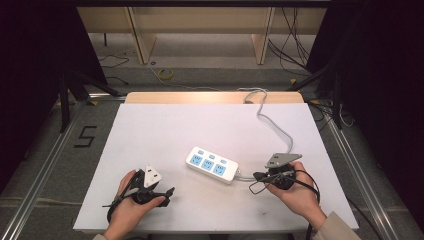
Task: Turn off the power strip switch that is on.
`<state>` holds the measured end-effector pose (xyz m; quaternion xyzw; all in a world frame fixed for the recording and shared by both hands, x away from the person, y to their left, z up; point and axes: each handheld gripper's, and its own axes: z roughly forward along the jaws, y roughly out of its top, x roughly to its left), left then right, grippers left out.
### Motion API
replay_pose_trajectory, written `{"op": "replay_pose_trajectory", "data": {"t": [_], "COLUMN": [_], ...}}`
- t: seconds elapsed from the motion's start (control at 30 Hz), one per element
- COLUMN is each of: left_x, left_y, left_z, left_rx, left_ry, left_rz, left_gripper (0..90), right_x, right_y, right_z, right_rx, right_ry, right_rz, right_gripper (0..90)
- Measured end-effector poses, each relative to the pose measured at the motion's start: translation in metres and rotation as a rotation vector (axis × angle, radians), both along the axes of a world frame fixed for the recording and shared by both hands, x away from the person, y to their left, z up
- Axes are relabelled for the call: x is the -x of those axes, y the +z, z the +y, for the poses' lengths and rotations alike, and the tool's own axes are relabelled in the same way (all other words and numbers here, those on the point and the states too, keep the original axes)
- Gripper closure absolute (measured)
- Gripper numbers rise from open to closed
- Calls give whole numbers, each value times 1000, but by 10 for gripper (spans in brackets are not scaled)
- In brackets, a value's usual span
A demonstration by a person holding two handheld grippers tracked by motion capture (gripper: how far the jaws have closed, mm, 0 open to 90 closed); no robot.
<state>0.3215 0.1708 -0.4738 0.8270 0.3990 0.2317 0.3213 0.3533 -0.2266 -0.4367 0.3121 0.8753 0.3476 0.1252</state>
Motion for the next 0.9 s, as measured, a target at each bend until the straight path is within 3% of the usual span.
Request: {"op": "replay_pose_trajectory", "data": {"t": [0.9], "left_x": [0], "left_y": [0], "left_z": [0], "left_rx": [-3], "left_ry": [-2], "left_rz": [-1], "left_gripper": [168], "right_x": [-6], "right_y": [3], "right_z": [10], "right_rx": [19], "right_ry": [22], "right_rz": [18], "right_gripper": [900]}}
